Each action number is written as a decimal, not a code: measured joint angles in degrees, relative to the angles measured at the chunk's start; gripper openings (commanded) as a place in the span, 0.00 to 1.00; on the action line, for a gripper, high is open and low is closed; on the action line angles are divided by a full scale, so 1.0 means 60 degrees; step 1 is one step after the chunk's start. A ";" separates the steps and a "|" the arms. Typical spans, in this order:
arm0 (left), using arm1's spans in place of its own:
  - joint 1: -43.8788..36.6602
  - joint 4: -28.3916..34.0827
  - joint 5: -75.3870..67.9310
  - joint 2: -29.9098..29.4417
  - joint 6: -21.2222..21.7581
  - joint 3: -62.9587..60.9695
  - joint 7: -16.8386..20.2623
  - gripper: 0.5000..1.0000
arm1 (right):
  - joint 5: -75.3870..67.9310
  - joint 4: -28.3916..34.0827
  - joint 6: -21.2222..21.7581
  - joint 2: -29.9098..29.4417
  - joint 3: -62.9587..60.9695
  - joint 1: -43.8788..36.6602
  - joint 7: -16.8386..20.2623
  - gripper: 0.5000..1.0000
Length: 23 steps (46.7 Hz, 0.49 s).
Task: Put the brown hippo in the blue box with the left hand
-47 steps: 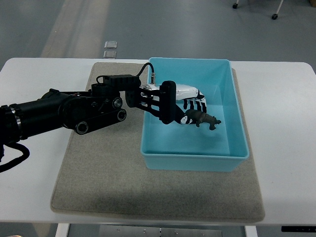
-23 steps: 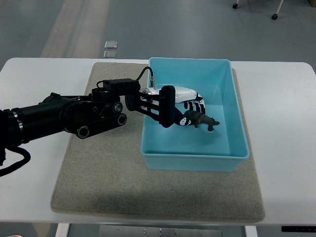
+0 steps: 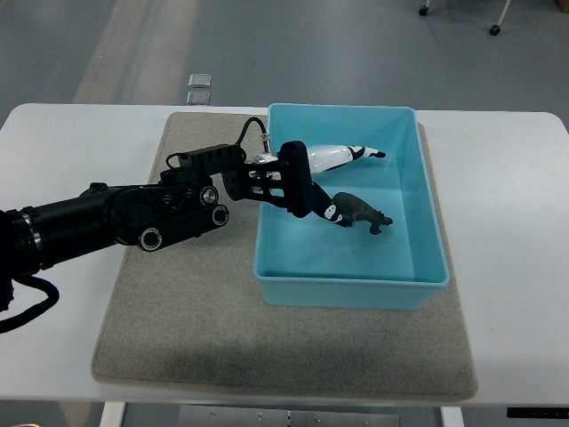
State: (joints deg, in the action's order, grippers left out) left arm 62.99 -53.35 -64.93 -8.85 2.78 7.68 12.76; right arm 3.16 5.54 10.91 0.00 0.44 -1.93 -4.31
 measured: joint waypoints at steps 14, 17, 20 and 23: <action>-0.0064 0.0077 0.2511 -0.0281 0.0043 0.1806 0.0000 0.99 | 0.0000 0.0000 0.0000 0.0000 0.0000 0.0001 0.0000 0.87; -0.0146 0.0217 0.3152 -0.0360 0.0050 0.2110 -0.0012 0.99 | 0.0000 0.0000 -0.0001 0.0000 0.0000 0.0000 0.0000 0.87; -0.0221 0.0425 0.3853 -0.0385 0.0067 0.2349 -0.0017 0.99 | 0.0000 0.0000 -0.0001 0.0000 0.0000 0.0000 0.0000 0.87; -0.0240 0.0687 0.4571 -0.0425 0.0077 0.2578 -0.0017 0.99 | 0.0000 0.0000 -0.0003 0.0000 0.0000 0.0000 0.0000 0.87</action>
State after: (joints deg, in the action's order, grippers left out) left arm 61.55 -49.22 -37.51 -11.40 3.25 23.15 12.65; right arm 3.16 5.54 10.90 0.00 0.44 -1.93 -4.31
